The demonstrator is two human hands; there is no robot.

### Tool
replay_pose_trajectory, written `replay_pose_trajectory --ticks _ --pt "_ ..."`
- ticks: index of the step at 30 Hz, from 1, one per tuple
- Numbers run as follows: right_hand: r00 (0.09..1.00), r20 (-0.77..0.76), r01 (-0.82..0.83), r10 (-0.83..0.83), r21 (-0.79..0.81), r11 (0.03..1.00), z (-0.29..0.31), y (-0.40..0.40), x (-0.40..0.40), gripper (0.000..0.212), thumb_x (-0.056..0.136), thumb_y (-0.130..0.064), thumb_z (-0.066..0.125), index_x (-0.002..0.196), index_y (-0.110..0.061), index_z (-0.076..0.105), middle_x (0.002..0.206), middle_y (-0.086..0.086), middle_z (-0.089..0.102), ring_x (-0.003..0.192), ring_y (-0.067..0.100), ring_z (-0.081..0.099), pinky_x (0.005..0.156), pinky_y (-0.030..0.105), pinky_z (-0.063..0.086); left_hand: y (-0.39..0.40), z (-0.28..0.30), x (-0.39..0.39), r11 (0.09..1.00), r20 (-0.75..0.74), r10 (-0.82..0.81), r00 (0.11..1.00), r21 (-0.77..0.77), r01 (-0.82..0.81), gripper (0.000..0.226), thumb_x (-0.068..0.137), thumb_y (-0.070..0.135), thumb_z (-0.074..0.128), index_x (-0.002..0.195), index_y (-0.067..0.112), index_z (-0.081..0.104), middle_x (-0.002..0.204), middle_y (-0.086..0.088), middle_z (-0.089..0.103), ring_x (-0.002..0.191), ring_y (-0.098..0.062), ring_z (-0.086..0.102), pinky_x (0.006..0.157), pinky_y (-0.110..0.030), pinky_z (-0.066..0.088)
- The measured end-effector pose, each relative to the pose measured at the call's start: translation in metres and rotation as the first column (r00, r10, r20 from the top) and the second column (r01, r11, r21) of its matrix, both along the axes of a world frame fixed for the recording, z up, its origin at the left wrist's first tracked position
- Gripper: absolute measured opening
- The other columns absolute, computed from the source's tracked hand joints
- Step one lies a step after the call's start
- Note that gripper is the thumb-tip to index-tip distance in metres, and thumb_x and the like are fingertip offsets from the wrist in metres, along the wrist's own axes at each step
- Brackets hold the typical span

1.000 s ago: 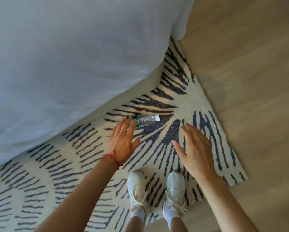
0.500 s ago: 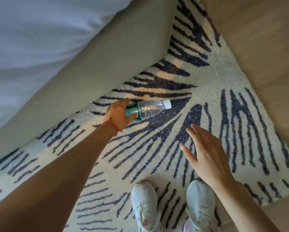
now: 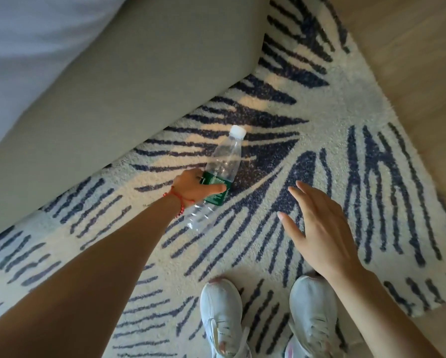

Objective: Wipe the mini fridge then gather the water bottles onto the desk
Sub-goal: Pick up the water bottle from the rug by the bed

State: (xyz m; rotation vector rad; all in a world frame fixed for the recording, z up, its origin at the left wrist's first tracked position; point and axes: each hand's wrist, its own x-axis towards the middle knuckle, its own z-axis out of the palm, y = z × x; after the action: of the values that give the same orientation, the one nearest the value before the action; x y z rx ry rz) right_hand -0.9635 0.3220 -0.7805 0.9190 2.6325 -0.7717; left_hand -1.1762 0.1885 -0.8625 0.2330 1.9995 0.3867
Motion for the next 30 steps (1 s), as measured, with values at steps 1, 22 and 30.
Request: replay_pose_trajectory --ticks 1,22,30 --pt "1.000 -0.001 -0.007 0.007 0.003 1.000 0.002 0.001 0.000 0.049 0.084 -0.029 0.062 0.122 0.000 0.053 0.128 0.020 0.056 0.115 0.032 0.055 0.097 0.045 0.043 -0.001 0.001 0.007 1.000 0.033 0.026 0.999 0.013 -0.027 0.049 0.069 0.041 0.077 0.105 0.012 0.063 0.108 -0.011 0.066 0.095 -0.023 0.058 0.085 -0.026 0.044" --pt "0.984 -0.075 -0.154 0.160 0.082 0.985 0.219 0.021 -0.004 0.047 0.086 -0.032 0.057 0.122 -0.003 0.051 0.128 0.019 0.055 0.115 0.032 0.054 0.094 0.043 0.044 -0.041 0.277 0.104 0.684 0.197 0.668 0.718 0.218 -0.696 0.022 0.079 0.011 0.068 0.099 0.004 0.062 0.094 -0.015 0.067 0.085 -0.028 0.064 0.070 -0.030 0.055" --pt "0.957 -0.135 -0.233 0.257 0.173 0.957 0.336 0.025 -0.024 0.045 0.088 -0.034 0.054 0.122 -0.004 0.052 0.129 0.018 0.054 0.116 0.031 0.053 0.093 0.043 0.045 -0.050 0.399 0.116 0.520 0.267 0.772 0.577 0.255 -0.815 0.022 0.082 0.018 0.065 0.101 0.008 0.062 0.089 -0.010 0.070 0.074 -0.017 0.068 0.058 -0.023 0.053"
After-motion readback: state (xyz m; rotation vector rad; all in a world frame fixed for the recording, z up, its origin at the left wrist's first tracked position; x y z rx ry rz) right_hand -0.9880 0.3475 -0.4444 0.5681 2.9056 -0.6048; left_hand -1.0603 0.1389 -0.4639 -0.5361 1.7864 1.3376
